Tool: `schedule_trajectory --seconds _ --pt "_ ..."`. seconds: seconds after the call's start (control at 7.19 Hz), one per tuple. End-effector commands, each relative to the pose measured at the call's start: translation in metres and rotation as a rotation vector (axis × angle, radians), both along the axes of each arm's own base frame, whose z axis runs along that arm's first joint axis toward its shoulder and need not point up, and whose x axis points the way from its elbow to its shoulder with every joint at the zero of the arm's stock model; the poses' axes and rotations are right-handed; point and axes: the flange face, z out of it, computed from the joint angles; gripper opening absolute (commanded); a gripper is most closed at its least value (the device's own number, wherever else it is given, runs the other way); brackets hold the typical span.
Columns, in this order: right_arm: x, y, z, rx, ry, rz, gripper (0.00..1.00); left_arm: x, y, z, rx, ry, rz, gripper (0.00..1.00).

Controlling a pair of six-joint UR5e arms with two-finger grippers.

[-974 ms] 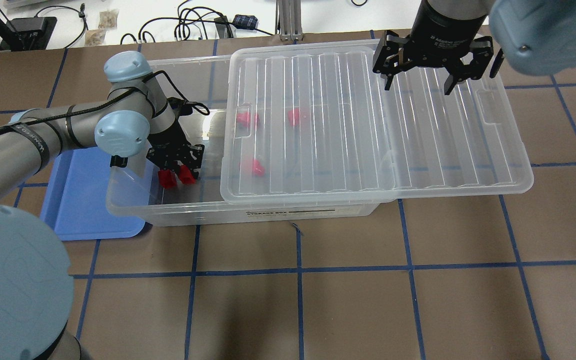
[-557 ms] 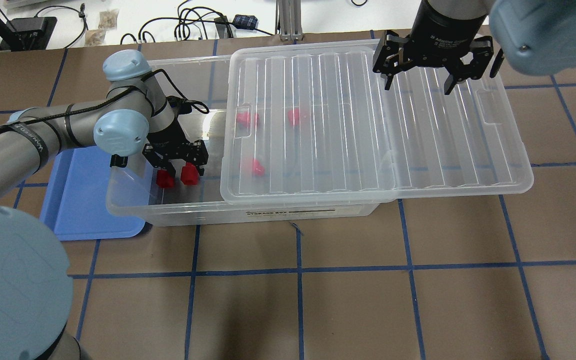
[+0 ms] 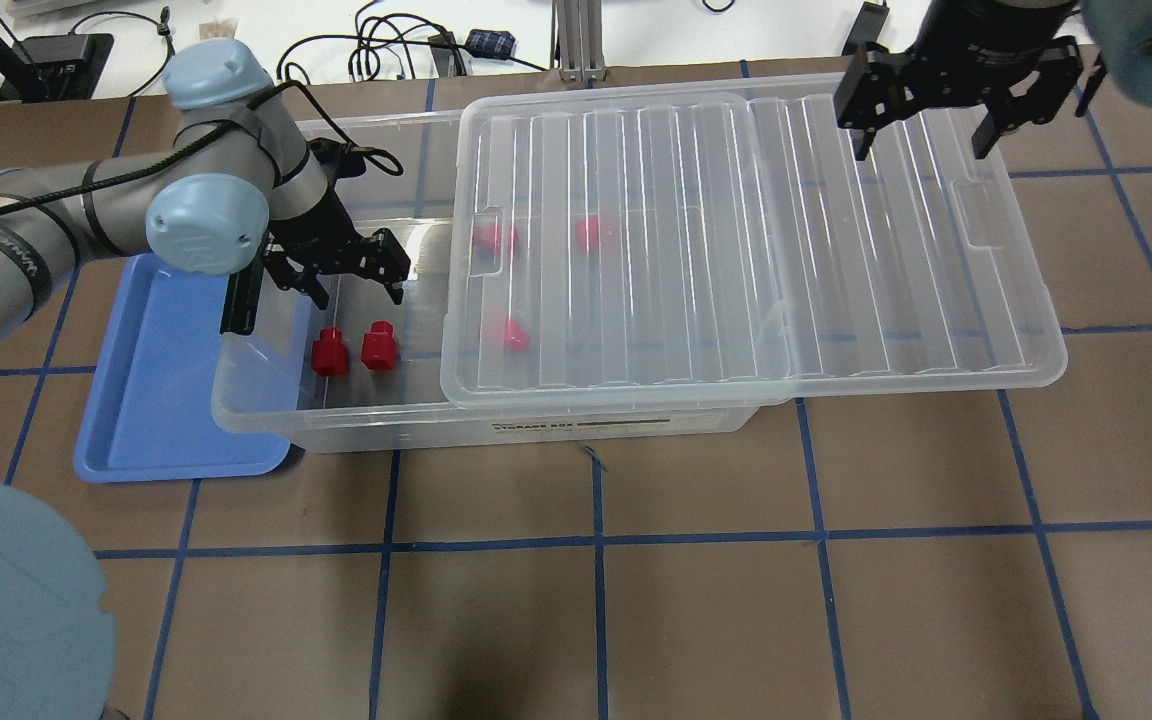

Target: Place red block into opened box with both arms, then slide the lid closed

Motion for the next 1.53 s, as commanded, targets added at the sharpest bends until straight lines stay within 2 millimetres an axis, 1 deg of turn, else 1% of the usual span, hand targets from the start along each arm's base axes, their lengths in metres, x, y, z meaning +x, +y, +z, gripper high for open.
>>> schedule_trajectory --seconds 0.0,0.14,0.28,0.42,0.56,0.7,0.83,0.97,1.25,1.39 --pt "-0.123 -0.013 -0.027 0.063 0.004 0.061 1.0 -0.001 0.0 0.082 0.001 -0.005 -0.003 1.0" --pt "-0.169 -0.015 -0.042 0.087 -0.005 0.064 1.0 0.001 0.008 0.114 -0.012 -0.006 0.002 1.0" --pt "-0.193 -0.026 -0.063 0.104 -0.008 0.045 1.0 0.003 0.02 0.144 -0.045 -0.012 0.004 1.0" --pt "-0.2 -0.04 -0.087 0.116 -0.012 0.047 1.0 0.002 0.037 0.168 -0.049 -0.013 0.004 1.0" --pt "-0.207 -0.055 -0.117 0.125 -0.015 0.049 1.0 0.0 0.056 0.19 -0.053 -0.013 0.006 1.0" --pt "-0.21 -0.061 -0.148 0.147 -0.028 0.045 1.0 -0.001 0.075 0.212 -0.083 -0.016 0.006 1.0" --pt "-0.209 -0.06 -0.162 0.137 -0.028 0.044 1.0 0.0 0.086 0.212 -0.071 -0.029 0.004 1.0" --pt "-0.204 -0.059 -0.161 0.12 -0.024 0.04 1.0 0.005 0.093 0.206 -0.054 -0.064 0.005 1.0" --pt "-0.195 -0.059 -0.162 0.114 -0.041 0.05 1.0 0.004 0.098 0.202 -0.045 -0.078 0.001 1.0" --pt "-0.184 -0.063 -0.165 0.109 -0.067 0.063 1.0 0.003 0.104 0.207 -0.028 -0.084 0.001 1.0"
